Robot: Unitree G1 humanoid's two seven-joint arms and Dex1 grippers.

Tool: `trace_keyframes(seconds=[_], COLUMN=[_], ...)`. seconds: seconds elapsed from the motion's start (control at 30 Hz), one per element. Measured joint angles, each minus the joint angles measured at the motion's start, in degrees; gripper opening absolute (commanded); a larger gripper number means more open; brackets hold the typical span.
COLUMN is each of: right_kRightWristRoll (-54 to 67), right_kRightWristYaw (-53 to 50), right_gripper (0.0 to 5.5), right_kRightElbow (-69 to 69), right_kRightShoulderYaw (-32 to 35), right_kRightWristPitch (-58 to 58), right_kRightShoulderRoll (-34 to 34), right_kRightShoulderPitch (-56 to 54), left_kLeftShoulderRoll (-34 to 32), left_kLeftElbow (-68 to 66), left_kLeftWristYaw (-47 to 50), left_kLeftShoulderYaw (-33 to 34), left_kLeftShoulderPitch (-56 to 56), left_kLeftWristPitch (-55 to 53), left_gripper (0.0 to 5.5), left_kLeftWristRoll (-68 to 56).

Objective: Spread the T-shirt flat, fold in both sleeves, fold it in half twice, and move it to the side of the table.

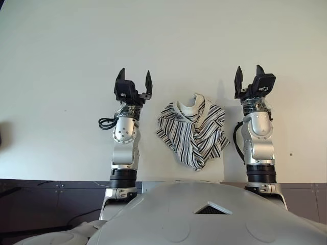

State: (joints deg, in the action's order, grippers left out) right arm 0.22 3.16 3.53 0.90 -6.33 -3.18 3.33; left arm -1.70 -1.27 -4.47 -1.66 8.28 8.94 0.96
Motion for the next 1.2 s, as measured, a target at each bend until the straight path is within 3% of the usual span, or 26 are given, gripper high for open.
trace_keyframes(seconds=[0.1, 0.23, 0.4, 0.53, 0.7, 0.9, 1.2], right_kRightWristRoll=[0.08, 1.82, 3.85, 2.65, -0.79, 2.19, -9.15], right_kRightWristYaw=[1.56, 9.92, 25.71, 31.73, 36.85, 44.04, 38.47], right_gripper=[2.93, 2.93, 2.93, 2.93, 2.93, 2.93, 2.93], right_kRightElbow=[-0.85, -4.39, -6.74, -11.54, -18.58, -27.63, -23.69], right_kRightShoulderYaw=[-0.21, -0.4, -1.85, -6.86, -15.79, -20.41, -23.56], right_kRightWristPitch=[0.56, 4.22, 9.51, 11.27, 12.37, 16.96, 14.38], right_kRightShoulderRoll=[-0.35, -7.1, -20.36, -24.05, -26.86, -29.57, -32.03], right_kRightShoulderPitch=[0.05, 0.13, 0.68, 3.57, 8.64, 10.58, 6.98], left_kLeftShoulderRoll=[-1.58, -7.46, -22.77, -29.67, -34.88, -39.7, -46.81], left_kLeftElbow=[0.6, 5.92, 18.46, 21.72, 15.43, 12.28, 8.51], left_kLeftWristYaw=[-1.53, -9.98, -31.11, -40.29, -41.71, -41.98, -42.52], left_kLeftShoulderYaw=[-0.92, -2.31, -7.12, -13.22, -18.66, -20.14, -20.91], left_kLeftShoulderPitch=[-0.08, -0.17, 0.12, 2.38, 3.47, -0.11, -4.23], left_kLeftWristPitch=[-0.58, -5.06, -10.05, -12.37, -7.18, -0.43, 5.23], left_gripper=[4.02, 4.02, 4.02, 4.02, 4.02, 4.02, 4.02], left_kLeftWristRoll=[0.52, -0.88, -5.83, -5.27, 2.88, 4.45, 4.47])
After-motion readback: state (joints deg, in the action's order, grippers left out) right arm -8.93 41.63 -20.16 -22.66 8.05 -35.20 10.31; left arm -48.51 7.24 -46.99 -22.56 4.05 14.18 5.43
